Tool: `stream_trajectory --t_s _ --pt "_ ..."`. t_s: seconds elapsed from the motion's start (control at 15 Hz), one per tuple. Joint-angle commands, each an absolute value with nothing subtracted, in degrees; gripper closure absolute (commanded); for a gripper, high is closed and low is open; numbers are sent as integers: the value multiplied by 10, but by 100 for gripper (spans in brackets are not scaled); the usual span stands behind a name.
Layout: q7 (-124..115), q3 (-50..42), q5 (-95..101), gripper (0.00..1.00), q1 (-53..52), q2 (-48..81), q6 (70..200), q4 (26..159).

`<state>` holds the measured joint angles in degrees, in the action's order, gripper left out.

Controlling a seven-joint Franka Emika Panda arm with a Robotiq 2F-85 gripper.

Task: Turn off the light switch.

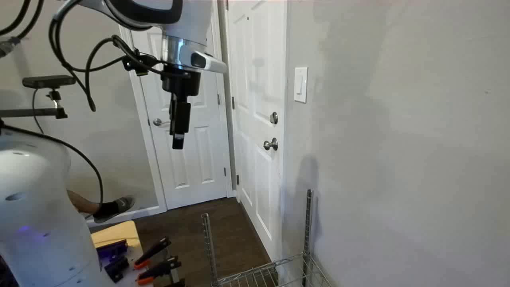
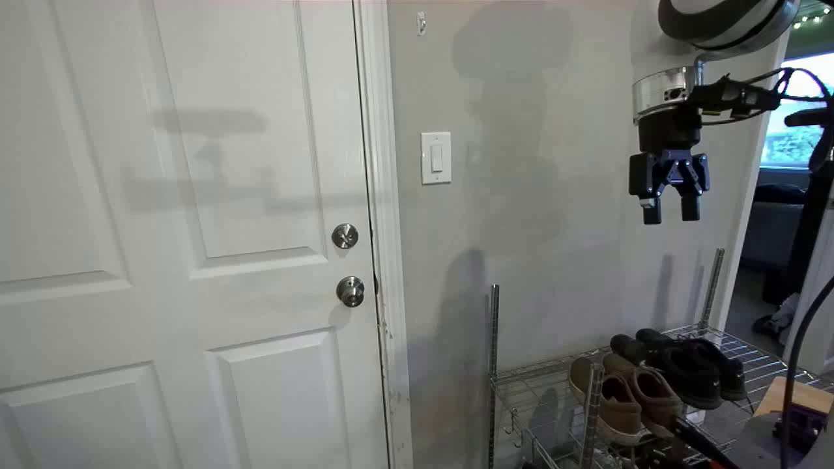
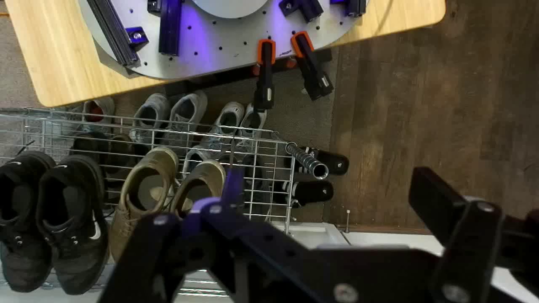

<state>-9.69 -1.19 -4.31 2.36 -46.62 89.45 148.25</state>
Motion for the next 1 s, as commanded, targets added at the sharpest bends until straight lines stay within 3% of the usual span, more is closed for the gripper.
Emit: stream_trajectory --t_s 0.0,0.93 --pt "-92 -6 -47 0 32 -466 893 1482" --pt "-92 -5 -54 0 29 -413 930 1487"
